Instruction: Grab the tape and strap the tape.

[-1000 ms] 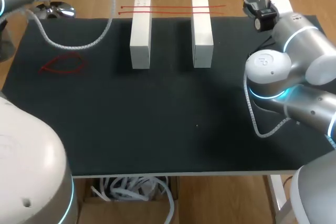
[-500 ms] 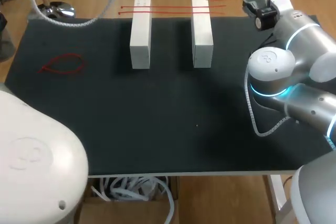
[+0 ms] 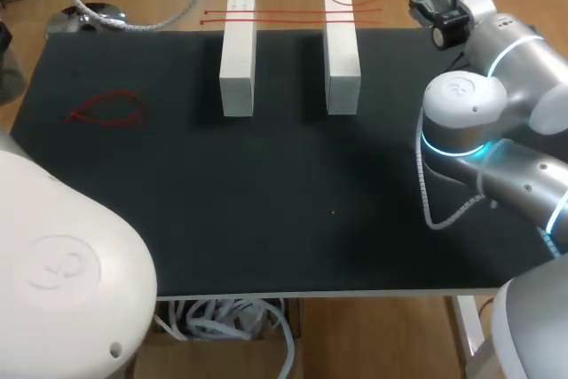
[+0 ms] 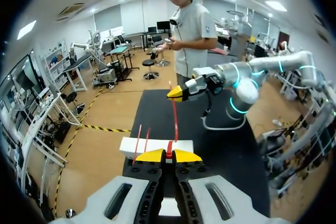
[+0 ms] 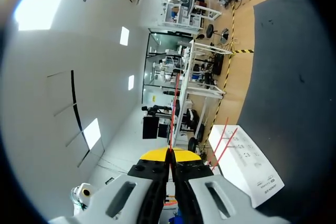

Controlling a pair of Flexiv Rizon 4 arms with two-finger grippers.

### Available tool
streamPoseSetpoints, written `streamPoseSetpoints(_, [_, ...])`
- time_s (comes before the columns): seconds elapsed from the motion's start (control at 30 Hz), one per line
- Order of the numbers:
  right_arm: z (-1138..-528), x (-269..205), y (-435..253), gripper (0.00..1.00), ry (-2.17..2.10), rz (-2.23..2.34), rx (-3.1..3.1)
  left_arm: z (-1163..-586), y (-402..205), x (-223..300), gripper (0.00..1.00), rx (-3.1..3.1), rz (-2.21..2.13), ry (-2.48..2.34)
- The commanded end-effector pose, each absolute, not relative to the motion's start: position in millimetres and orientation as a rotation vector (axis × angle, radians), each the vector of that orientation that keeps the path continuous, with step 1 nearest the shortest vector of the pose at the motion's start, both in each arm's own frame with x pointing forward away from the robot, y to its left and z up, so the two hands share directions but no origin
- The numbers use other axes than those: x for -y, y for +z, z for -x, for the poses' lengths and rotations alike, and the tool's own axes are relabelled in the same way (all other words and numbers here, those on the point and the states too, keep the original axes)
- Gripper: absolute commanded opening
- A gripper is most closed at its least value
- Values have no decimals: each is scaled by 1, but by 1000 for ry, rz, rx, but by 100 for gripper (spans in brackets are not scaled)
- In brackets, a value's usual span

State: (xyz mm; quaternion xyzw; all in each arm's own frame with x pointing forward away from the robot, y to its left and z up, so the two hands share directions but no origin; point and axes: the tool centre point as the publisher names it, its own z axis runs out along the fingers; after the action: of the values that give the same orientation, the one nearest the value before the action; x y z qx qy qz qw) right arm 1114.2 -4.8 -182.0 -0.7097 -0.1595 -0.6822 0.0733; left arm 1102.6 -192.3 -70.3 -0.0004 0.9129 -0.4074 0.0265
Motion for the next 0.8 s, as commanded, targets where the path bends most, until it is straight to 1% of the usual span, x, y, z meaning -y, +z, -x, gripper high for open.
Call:
streamPoseSetpoints(0.03, [-1113,8,-183,0,-2049,2121,493,-1112,-63,199,0,-2896,-29,-1201])
streamPoseSetpoints(0.4, [-1110,6,-184,0,-2046,2123,511,-1110,-61,214,0,-2950,-61,-1130])
streamPoseSetpoints(0.8, [-1110,6,-184,0,-2044,2120,527,-1106,-58,227,0,-3031,19,-942])
